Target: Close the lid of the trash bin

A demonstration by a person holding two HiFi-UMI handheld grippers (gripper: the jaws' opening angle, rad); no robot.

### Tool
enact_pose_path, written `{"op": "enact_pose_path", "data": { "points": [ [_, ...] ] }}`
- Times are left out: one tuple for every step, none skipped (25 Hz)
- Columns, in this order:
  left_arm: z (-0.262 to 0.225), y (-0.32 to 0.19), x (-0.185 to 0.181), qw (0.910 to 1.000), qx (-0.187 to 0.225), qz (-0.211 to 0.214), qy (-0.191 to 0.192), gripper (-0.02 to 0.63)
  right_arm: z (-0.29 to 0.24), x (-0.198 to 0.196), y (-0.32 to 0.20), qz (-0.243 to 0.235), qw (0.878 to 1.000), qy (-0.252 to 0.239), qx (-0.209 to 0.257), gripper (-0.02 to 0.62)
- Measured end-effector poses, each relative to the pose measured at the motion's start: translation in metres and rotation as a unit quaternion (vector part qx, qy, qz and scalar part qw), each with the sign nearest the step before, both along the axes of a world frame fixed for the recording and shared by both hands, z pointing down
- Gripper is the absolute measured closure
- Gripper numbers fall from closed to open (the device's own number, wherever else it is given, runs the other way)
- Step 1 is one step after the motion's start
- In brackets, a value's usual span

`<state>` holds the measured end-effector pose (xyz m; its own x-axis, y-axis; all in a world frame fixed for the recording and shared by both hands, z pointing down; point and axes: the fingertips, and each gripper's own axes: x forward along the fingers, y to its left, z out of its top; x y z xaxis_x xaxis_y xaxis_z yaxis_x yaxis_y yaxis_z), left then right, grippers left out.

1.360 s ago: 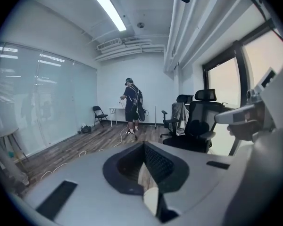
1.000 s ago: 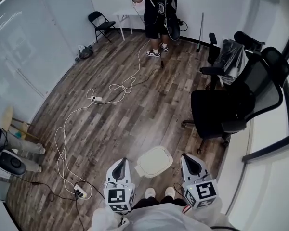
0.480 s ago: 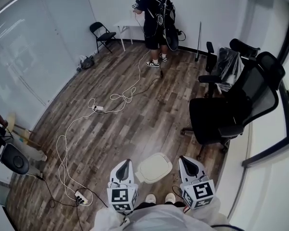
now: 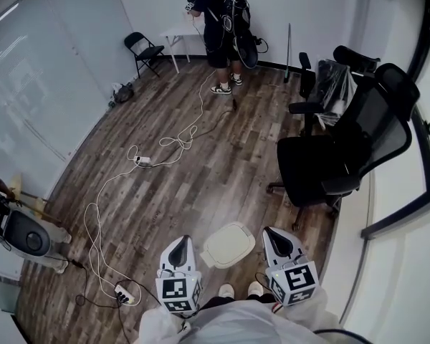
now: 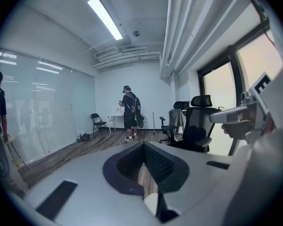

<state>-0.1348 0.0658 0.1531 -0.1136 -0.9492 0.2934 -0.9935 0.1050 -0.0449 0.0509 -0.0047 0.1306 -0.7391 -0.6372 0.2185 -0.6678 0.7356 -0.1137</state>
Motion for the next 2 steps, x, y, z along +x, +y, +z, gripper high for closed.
{"op": "enact_pose_path", "data": {
  "points": [
    [0.0011, -0.0022, 0.0011, 1.0000, 0.000, 0.002, 0.000, 0.601, 0.0012, 0.0007, -0.0017, 0.001, 1.000, 0.000, 0.000, 0.572],
    [0.0022, -0.0046, 0.0022, 1.0000, 0.000, 0.004, 0.000, 0.601, 0.0025, 0.0015, -0.0036, 0.001, 1.000, 0.001, 0.000, 0.572]
  ]
}}
